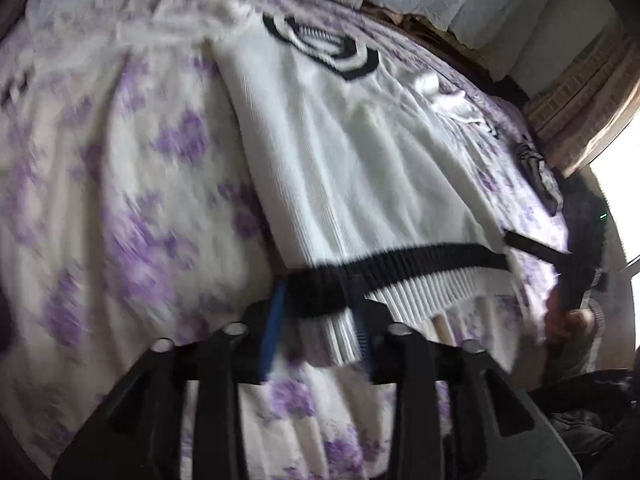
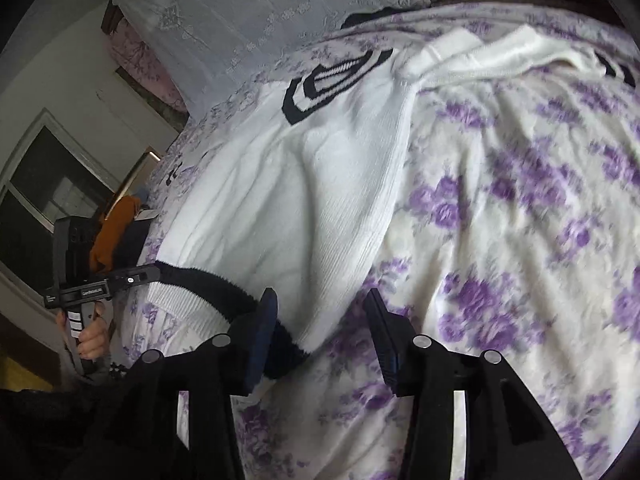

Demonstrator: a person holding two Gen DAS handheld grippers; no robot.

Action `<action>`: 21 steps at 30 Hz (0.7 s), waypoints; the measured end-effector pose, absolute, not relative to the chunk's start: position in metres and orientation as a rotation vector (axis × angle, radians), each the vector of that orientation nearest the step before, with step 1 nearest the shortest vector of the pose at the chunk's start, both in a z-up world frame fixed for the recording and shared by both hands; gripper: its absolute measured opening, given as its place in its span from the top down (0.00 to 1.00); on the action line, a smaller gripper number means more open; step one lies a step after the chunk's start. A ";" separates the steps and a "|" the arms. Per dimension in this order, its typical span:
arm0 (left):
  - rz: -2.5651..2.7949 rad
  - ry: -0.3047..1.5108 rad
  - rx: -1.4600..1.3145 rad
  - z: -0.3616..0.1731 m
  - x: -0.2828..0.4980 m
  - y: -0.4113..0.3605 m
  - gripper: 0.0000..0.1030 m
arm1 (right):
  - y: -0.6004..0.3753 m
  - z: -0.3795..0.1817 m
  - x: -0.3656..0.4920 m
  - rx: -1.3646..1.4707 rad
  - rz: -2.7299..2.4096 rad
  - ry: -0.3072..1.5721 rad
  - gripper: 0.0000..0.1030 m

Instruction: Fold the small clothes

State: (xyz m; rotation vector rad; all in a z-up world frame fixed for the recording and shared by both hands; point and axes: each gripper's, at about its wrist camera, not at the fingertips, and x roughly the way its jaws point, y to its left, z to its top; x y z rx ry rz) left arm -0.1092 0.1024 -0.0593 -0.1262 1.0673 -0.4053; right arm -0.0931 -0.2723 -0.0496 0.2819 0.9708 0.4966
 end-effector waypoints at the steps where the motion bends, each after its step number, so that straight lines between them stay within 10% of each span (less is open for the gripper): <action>1: -0.358 1.032 -0.091 -0.051 -0.102 0.101 0.39 | -0.272 -0.042 -0.089 0.259 0.474 0.945 0.54; 21: -0.225 1.020 -0.036 -0.049 0.002 0.097 0.31 | -0.237 -0.034 -0.012 0.203 0.506 0.914 0.50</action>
